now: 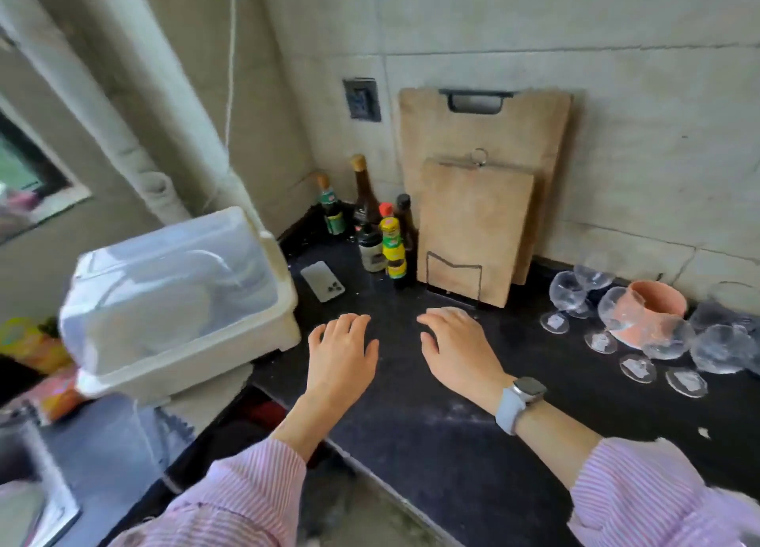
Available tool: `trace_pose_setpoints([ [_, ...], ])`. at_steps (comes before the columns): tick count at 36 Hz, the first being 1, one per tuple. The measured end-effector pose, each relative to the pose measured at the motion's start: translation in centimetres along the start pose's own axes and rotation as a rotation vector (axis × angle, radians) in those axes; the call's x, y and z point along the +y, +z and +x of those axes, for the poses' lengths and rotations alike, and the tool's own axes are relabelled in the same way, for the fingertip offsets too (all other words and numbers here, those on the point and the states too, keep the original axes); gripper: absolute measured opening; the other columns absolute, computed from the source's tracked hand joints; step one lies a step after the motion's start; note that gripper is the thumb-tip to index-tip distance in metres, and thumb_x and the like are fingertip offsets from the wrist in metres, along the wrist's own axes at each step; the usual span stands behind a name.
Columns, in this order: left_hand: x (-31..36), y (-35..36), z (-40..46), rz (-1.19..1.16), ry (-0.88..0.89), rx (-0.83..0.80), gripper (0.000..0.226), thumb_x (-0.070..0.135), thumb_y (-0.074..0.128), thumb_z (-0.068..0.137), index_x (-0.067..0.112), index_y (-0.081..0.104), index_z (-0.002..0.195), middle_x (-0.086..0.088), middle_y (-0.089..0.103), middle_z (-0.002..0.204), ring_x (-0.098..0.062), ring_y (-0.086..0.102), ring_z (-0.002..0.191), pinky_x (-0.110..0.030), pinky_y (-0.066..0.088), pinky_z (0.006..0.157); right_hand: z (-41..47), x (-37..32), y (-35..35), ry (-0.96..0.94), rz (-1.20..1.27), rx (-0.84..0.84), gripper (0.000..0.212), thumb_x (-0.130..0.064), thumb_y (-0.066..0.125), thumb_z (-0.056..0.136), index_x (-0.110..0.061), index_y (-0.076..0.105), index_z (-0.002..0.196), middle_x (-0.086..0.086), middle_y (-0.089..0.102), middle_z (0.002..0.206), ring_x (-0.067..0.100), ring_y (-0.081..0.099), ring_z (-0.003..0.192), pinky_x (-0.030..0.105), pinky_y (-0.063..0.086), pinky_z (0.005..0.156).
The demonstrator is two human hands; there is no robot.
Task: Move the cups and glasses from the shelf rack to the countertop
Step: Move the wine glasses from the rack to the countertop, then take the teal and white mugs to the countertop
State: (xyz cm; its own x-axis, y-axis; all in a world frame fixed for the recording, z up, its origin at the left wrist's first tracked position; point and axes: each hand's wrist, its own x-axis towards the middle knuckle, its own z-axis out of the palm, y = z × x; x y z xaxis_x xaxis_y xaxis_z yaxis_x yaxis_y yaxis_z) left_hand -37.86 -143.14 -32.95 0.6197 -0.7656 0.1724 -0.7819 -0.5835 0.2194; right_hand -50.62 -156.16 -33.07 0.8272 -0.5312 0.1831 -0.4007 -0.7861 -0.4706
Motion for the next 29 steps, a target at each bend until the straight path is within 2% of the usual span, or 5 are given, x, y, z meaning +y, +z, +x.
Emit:
trace_pose_setpoints([
  [6,-13.6,-9.2,-13.2,0.005,-0.301,0.178,0.037,0.03,0.053,0.087,0.02,0.054,0.122,-0.005,0.059,0.124,-0.03,0.054,0.115,-0.041,0.034,0.098,-2.5,-17.7,4.7,-0.317,0.079,-0.06,0.036,-0.022,0.042,0.092,-0.012,0.053,0.125,0.005,0.056,0.131,0.023,0.044,0.124,0.035,0.032,0.106],
  [13,-26.2,-19.5,-33.8,0.101,-0.63,0.317,0.039,0.029,0.05,0.09,0.015,0.052,0.126,-0.008,0.058,0.127,-0.029,0.053,0.117,-0.038,0.036,0.098,-10.2,-39.1,11.8,-0.616,0.206,-0.21,0.032,-0.021,0.046,0.09,-0.012,0.057,0.119,0.008,0.06,0.124,0.029,0.05,0.117,0.038,0.038,0.098],
  [19,-32.0,-26.3,-50.2,0.132,-0.904,0.506,0.037,0.025,0.053,0.089,0.009,0.055,0.123,-0.012,0.062,0.12,-0.031,0.057,0.11,-0.043,0.043,0.095,-18.2,-55.2,16.4,-0.915,0.309,-0.355,0.032,-0.019,0.046,0.09,-0.013,0.058,0.119,0.007,0.062,0.121,0.025,0.051,0.115,0.032,0.036,0.097],
  [22,-33.8,-29.0,-56.8,0.181,-1.041,0.582,0.034,0.024,0.054,0.088,0.01,0.058,0.119,-0.012,0.065,0.116,-0.032,0.06,0.106,-0.041,0.046,0.091,-22.3,-61.9,18.1,-1.04,0.341,-0.418,0.031,-0.019,0.047,0.09,-0.013,0.058,0.118,0.007,0.062,0.122,0.026,0.052,0.113,0.035,0.038,0.098],
  [29,-38.6,-32.7,-68.3,0.219,-1.262,0.72,0.034,0.023,0.054,0.088,0.012,0.056,0.12,-0.008,0.061,0.119,-0.026,0.055,0.111,-0.039,0.041,0.095,-29.8,-74.3,22.5,-1.265,0.354,-0.533,0.033,-0.019,0.046,0.091,-0.012,0.056,0.121,0.008,0.06,0.125,0.024,0.05,0.118,0.031,0.034,0.099],
])
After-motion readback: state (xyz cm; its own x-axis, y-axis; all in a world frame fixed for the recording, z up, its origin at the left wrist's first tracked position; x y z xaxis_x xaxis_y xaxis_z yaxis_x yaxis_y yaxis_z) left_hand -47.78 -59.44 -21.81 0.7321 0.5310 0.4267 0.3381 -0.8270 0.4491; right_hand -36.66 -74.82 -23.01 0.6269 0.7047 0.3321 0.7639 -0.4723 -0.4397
